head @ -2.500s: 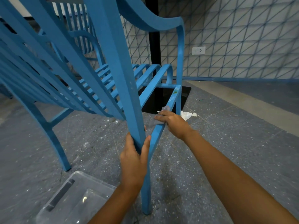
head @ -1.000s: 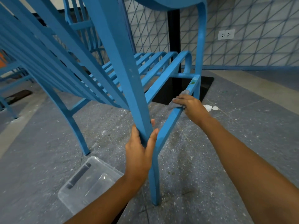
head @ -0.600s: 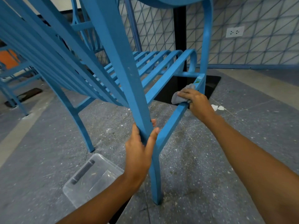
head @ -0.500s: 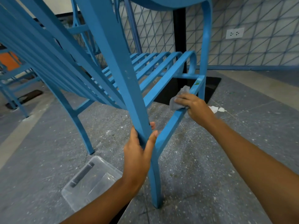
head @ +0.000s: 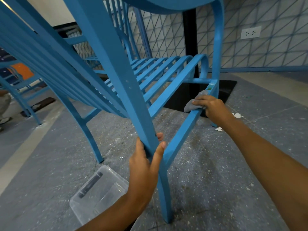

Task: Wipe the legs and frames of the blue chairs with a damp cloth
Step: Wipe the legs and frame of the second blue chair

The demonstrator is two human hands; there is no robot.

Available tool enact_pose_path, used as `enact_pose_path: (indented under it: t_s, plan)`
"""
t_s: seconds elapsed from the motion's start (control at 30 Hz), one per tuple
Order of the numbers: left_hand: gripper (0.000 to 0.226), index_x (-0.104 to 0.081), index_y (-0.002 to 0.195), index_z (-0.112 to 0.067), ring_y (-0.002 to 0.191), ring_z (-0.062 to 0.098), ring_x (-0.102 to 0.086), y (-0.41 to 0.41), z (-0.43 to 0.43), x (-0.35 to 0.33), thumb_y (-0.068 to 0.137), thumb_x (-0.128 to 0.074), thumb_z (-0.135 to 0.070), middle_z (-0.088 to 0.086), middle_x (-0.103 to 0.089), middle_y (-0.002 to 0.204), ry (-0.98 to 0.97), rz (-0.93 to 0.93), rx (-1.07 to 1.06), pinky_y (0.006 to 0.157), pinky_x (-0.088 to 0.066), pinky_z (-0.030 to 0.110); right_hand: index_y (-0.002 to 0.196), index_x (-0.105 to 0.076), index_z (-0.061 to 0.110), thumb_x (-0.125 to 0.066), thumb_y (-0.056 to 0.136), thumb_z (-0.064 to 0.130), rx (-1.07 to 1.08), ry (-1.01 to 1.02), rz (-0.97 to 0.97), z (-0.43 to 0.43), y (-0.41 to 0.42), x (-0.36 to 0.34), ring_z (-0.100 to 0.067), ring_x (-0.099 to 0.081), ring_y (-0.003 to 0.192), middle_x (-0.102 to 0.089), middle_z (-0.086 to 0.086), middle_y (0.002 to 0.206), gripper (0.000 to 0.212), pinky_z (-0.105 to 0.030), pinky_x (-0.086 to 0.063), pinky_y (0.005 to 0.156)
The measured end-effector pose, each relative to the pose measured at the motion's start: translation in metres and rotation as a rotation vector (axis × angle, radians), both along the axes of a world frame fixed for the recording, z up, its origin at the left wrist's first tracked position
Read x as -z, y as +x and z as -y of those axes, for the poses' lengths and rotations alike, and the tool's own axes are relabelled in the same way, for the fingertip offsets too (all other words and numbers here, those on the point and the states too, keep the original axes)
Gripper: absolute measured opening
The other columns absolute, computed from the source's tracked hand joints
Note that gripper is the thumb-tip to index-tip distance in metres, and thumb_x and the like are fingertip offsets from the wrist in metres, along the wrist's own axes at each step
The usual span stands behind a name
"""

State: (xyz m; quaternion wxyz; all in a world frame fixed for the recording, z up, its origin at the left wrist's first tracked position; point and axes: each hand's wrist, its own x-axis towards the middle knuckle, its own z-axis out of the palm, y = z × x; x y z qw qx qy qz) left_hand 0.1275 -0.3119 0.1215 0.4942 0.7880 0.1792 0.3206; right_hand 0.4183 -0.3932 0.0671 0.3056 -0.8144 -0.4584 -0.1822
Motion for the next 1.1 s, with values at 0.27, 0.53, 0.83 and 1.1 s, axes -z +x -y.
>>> enact_pose_path:
  t_s: [0.27, 0.53, 0.83, 1.1]
  plan:
    - [0.025, -0.051, 0.101, -0.043, 0.101, -0.004, -0.062, 0.001, 0.001, 0.001, 0.076, -0.054, -0.041, -0.024, -0.065, 0.105, -0.007, 0.001, -0.009, 0.083, -0.05, 0.01, 0.114, -0.063, 0.003, -0.053, 0.077, -0.018, -0.011, 0.108, 0.0, 0.0, -0.003, 0.0, -0.03, -0.052, 0.12, -0.059, -0.015, 0.125, 0.044, -0.03, -0.033, 0.107]
    - [0.024, -0.054, 0.1, -0.041, 0.1, -0.002, -0.064, 0.002, 0.001, 0.0, 0.076, -0.056, -0.039, -0.021, -0.067, 0.103, -0.022, 0.007, -0.016, 0.086, -0.05, 0.022, 0.114, -0.063, 0.005, -0.056, 0.076, -0.017, 0.009, 0.033, -0.005, 0.001, 0.008, 0.0, -0.03, -0.055, 0.116, -0.06, -0.014, 0.123, 0.045, -0.029, -0.036, 0.103]
    - [0.021, -0.054, 0.097, -0.047, 0.102, 0.002, -0.063, 0.003, 0.0, 0.001, 0.077, -0.057, -0.039, -0.019, -0.067, 0.105, 0.009, 0.006, -0.019, 0.087, -0.049, 0.023, 0.12, -0.059, 0.008, -0.05, 0.082, -0.014, 0.069, -0.009, -0.089, -0.005, 0.025, -0.014, -0.028, -0.05, 0.122, -0.055, -0.013, 0.13, 0.045, -0.029, -0.034, 0.106]
    - [0.022, -0.054, 0.097, -0.046, 0.102, -0.002, -0.063, 0.003, -0.001, 0.003, 0.075, -0.055, -0.041, -0.022, -0.066, 0.105, 0.015, 0.006, -0.014, 0.088, -0.05, 0.021, 0.114, -0.064, 0.007, -0.051, 0.08, -0.015, -0.004, 0.004, -0.002, -0.002, 0.025, -0.004, -0.029, -0.055, 0.115, -0.06, -0.012, 0.124, 0.043, -0.035, -0.042, 0.101]
